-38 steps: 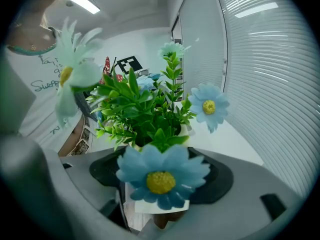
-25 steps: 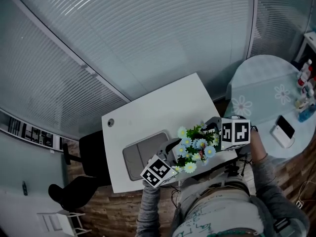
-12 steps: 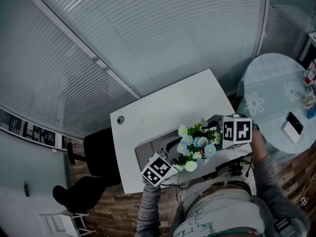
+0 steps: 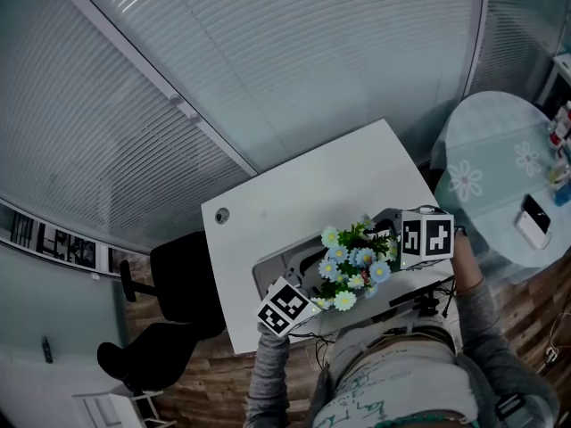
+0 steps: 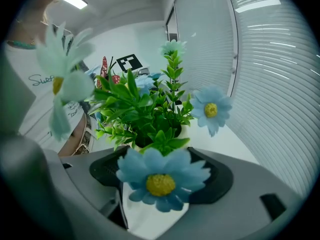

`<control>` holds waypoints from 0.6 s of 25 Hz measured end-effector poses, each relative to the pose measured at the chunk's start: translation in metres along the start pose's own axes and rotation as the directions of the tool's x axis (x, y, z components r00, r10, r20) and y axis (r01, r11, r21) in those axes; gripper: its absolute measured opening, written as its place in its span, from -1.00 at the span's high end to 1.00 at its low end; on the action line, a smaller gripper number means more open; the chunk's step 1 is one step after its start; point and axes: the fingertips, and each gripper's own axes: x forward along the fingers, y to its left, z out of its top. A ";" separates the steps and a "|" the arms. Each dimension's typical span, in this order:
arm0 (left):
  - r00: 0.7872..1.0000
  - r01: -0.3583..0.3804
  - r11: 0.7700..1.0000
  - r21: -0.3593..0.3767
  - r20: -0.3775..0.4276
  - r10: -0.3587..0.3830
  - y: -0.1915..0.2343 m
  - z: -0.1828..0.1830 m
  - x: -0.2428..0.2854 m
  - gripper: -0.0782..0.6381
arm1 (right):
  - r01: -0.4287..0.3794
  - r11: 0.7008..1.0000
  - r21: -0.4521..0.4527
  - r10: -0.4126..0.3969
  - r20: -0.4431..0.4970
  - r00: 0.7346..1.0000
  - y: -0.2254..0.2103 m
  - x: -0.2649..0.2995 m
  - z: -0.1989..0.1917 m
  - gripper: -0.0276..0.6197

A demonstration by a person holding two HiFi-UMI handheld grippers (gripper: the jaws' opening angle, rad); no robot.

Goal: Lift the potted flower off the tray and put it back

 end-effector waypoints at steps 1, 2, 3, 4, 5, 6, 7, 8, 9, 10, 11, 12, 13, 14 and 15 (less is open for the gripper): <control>1.000 -0.001 1.000 0.005 0.000 0.001 0.002 -0.004 -0.007 -0.36 | -0.001 1.000 0.001 0.001 -0.004 1.000 0.001 0.006 0.006 -0.17; 1.000 -0.002 1.000 0.010 0.000 0.002 0.004 -0.009 -0.016 -0.36 | -0.001 1.000 0.002 0.001 -0.008 1.000 0.003 0.013 0.013 -0.17; 1.000 -0.003 1.000 0.013 0.002 0.003 0.006 -0.014 -0.026 -0.36 | -0.001 1.000 0.001 0.001 -0.011 1.000 0.005 0.020 0.021 -0.17; 1.000 -0.003 1.000 0.012 0.003 0.003 0.008 -0.019 -0.034 -0.36 | 0.000 1.000 0.000 0.000 -0.014 1.000 0.006 0.027 0.029 -0.17; 1.000 -0.002 1.000 0.010 0.003 0.002 0.009 -0.024 -0.041 -0.36 | -0.001 1.000 -0.001 0.001 -0.017 1.000 0.008 0.032 0.035 -0.17; 1.000 -0.001 1.000 0.007 0.004 0.001 0.010 -0.028 -0.046 -0.36 | -0.003 1.000 0.000 0.003 -0.021 1.000 0.009 0.036 0.040 -0.17; 1.000 -0.003 1.000 0.006 0.004 0.003 0.011 -0.031 -0.050 -0.36 | -0.006 1.000 0.002 0.006 -0.024 1.000 0.010 0.040 0.044 -0.17; 1.000 -0.007 1.000 0.007 0.005 0.007 0.013 -0.033 -0.053 -0.36 | -0.010 1.000 0.003 0.010 -0.026 1.000 0.010 0.043 0.047 -0.17; 1.000 -0.011 1.000 0.009 0.005 0.011 0.015 -0.035 -0.056 -0.36 | -0.014 1.000 0.006 0.014 -0.026 1.000 0.011 0.046 0.050 -0.17; 1.000 -0.013 1.000 0.009 0.005 0.013 0.017 -0.037 -0.059 -0.36 | -0.017 1.000 0.009 0.017 -0.025 1.000 0.011 0.049 0.053 -0.17; 1.000 -0.012 1.000 0.007 0.004 0.012 0.019 -0.039 -0.062 -0.36 | -0.019 1.000 0.010 0.019 -0.024 1.000 0.011 0.053 0.057 -0.17; 1.000 -0.009 1.000 0.003 0.002 0.009 0.020 -0.043 -0.066 -0.36 | -0.020 1.000 0.012 0.020 -0.022 1.000 0.011 0.057 0.060 -0.17; 1.000 -0.005 1.000 -0.005 0.001 0.005 0.021 -0.048 -0.069 -0.36 | -0.021 1.000 0.014 0.021 -0.020 1.000 0.011 0.061 0.063 -0.17; 1.000 0.000 1.000 -0.013 0.000 0.000 0.022 -0.052 -0.072 -0.36 | -0.022 1.000 0.015 0.023 -0.019 1.000 0.011 0.065 0.065 -0.17; 1.000 0.002 1.000 -0.016 0.000 -0.002 0.023 -0.056 -0.075 -0.36 | -0.023 1.000 0.017 0.023 -0.018 1.000 0.010 0.070 0.068 -0.17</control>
